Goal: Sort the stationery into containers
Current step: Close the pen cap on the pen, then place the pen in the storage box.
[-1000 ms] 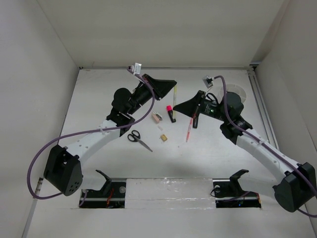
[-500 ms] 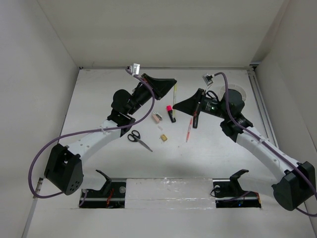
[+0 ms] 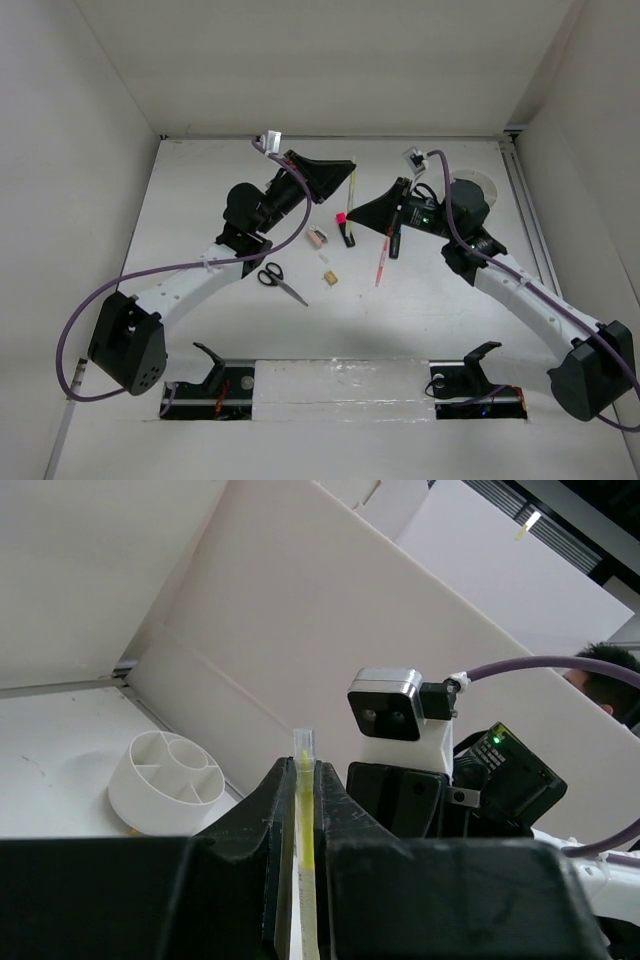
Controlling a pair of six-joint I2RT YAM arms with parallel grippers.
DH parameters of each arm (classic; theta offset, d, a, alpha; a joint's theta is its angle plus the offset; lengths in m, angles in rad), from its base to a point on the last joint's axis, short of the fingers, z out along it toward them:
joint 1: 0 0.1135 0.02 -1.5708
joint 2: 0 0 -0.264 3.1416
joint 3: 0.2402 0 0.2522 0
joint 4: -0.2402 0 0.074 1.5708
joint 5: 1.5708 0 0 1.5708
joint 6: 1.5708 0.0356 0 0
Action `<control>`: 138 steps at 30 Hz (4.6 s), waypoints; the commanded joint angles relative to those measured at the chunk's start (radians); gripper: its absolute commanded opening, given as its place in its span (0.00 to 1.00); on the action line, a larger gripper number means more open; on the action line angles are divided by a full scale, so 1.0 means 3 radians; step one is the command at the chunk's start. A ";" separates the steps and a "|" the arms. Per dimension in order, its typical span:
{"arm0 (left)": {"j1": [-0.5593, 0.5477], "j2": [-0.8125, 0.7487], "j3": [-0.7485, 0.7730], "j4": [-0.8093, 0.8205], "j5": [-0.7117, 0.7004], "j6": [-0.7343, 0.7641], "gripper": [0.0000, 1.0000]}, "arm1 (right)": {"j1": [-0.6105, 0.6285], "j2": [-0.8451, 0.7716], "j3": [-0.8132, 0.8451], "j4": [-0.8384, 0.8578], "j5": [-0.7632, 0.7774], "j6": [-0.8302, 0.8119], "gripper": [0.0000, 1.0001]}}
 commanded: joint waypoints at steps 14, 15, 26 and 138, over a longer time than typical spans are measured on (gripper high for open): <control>-0.0108 -0.0069 0.0474 -0.1285 0.0411 0.0218 0.07 | 0.0262 -0.0056 0.0121 0.1152 0.0401 -0.0457 0.00; -0.0108 -0.0069 0.0525 -0.1286 0.0360 0.0218 0.16 | 0.0293 -0.0056 0.0081 0.1152 0.0402 -0.0458 0.00; -0.0108 -0.0401 0.0884 -0.1516 0.0079 0.0367 0.68 | 0.0293 0.0046 0.0116 0.0918 0.0631 -0.0626 0.00; 0.0036 -0.1046 0.0664 -0.4364 -0.1282 0.1226 1.00 | -0.1778 0.0849 0.0167 -0.0483 0.1838 -0.2180 0.00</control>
